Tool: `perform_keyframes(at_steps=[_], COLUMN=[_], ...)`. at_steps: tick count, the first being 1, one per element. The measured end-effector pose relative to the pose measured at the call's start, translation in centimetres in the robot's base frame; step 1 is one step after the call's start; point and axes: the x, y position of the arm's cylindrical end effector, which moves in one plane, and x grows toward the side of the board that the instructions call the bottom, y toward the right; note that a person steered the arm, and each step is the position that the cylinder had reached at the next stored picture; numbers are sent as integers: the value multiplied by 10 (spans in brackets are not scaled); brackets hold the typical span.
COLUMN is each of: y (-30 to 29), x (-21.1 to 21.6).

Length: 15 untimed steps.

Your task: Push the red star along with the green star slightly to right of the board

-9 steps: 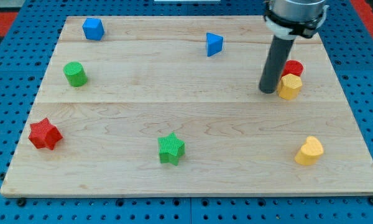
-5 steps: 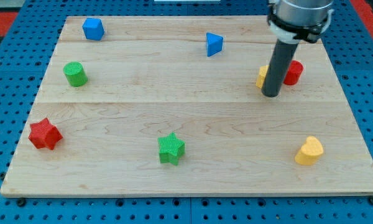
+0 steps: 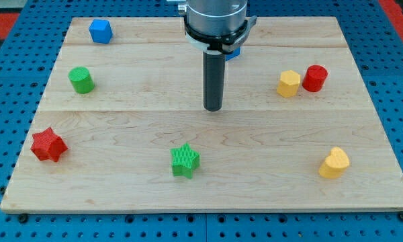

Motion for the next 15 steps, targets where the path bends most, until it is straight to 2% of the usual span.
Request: perform_keyframes(at_steps=[2,3,5,6,8,9,11,12,13,14,15], y=[-3,-31,-115,-170,-290,-298,-209,-247,-284,-261,-211], x=[3,6,10,25,16,49,90,71,85,120,126])
